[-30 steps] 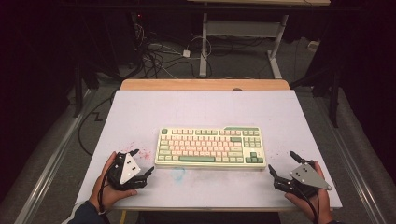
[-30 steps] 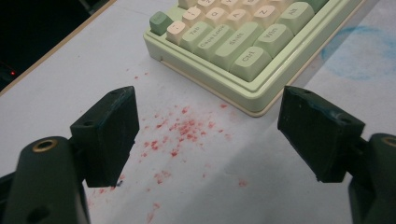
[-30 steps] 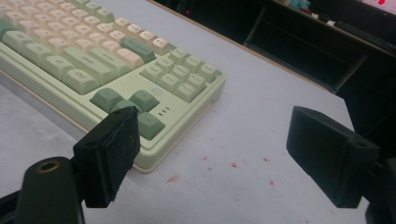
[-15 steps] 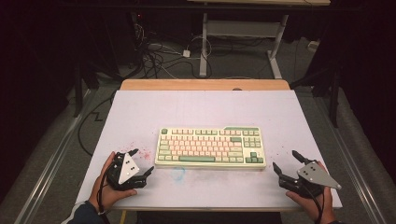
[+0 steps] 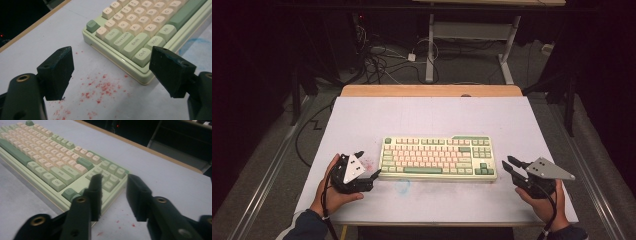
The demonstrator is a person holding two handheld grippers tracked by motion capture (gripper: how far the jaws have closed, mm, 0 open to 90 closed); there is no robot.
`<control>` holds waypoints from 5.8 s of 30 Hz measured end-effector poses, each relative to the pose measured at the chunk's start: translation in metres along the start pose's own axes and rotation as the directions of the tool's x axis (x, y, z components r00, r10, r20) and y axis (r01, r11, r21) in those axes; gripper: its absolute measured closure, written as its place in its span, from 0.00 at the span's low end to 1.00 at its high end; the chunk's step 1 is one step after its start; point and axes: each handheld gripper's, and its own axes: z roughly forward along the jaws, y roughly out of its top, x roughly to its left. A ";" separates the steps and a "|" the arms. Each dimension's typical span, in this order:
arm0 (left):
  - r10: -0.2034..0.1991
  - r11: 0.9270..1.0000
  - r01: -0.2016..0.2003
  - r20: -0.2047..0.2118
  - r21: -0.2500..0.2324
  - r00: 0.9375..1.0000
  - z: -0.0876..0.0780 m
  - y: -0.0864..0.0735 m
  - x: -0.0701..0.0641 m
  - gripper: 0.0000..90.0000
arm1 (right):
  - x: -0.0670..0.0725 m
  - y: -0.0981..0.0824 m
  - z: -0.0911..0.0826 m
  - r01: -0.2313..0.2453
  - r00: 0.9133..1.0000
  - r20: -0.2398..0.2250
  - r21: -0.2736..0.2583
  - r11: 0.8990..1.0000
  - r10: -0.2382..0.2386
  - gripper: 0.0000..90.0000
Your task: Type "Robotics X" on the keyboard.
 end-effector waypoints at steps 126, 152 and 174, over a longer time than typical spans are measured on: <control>0.008 1.000 -0.005 0.131 -0.026 0.991 0.057 0.036 -0.043 0.24 | 0.048 0.034 0.079 0.108 0.980 -0.180 0.122 0.987 -0.085 1.00; 0.055 0.998 -0.055 0.069 -0.011 0.996 0.005 -0.006 -0.018 0.21 | 0.074 0.061 0.116 0.154 0.964 -0.238 0.135 0.979 -0.119 1.00; 0.052 0.997 -0.055 0.068 0.046 0.996 0.005 -0.016 -0.015 0.21 | 0.088 0.070 0.160 0.191 0.962 -0.235 0.221 0.956 -0.138 1.00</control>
